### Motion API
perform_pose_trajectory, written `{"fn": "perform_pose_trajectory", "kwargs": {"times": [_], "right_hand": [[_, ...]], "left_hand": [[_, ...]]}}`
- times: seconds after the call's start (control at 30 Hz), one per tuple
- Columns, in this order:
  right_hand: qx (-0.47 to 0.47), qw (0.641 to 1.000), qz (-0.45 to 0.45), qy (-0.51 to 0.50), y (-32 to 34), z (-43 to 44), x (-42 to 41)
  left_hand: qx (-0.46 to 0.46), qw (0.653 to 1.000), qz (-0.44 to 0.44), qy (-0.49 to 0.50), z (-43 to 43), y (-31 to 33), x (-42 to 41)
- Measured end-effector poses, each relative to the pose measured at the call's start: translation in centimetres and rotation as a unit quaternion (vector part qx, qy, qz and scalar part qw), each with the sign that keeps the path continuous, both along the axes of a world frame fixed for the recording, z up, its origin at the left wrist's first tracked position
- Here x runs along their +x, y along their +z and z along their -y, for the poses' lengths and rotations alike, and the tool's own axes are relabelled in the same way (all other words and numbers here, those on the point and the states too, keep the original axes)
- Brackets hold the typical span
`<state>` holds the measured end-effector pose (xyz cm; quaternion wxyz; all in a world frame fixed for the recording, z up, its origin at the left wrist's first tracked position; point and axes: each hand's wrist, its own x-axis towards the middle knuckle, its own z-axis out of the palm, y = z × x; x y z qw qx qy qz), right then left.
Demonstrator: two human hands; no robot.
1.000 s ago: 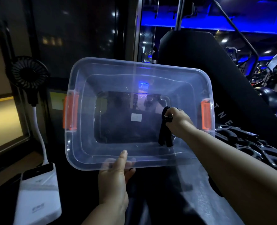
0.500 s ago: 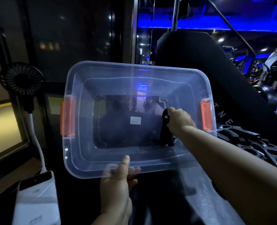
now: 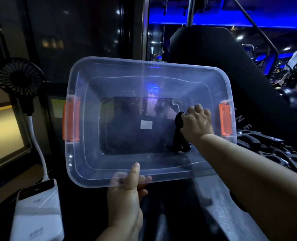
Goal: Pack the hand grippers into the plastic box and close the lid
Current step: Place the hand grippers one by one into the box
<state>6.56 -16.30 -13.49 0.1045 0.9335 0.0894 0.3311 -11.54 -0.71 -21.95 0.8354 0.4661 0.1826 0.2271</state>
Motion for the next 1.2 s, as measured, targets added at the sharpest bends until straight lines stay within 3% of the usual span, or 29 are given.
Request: {"fn": "perform_pose_trajectory", "kwargs": {"times": [0.17, 0.83, 1.1, 1.2], "right_hand": [[0.003, 0.998, -0.059, 0.031, -0.6, 0.1, 0.5], [-0.027, 0.994, -0.101, 0.032, -0.1, 0.7, 0.5], [0.048, 0.993, -0.052, 0.091, 1.7, 1.0, -2.5], [0.113, 0.973, 0.098, 0.177, 1.9, 2.7, -4.8]], "left_hand": [[-0.002, 1.000, -0.003, -0.004, 0.0, 0.0, 0.0], [0.002, 1.000, 0.012, -0.006, -0.1, -0.4, 0.2], [0.018, 1.000, 0.018, 0.002, -0.2, -0.4, 0.2], [0.026, 0.999, 0.030, 0.000, -0.1, -0.1, 0.2]]}}
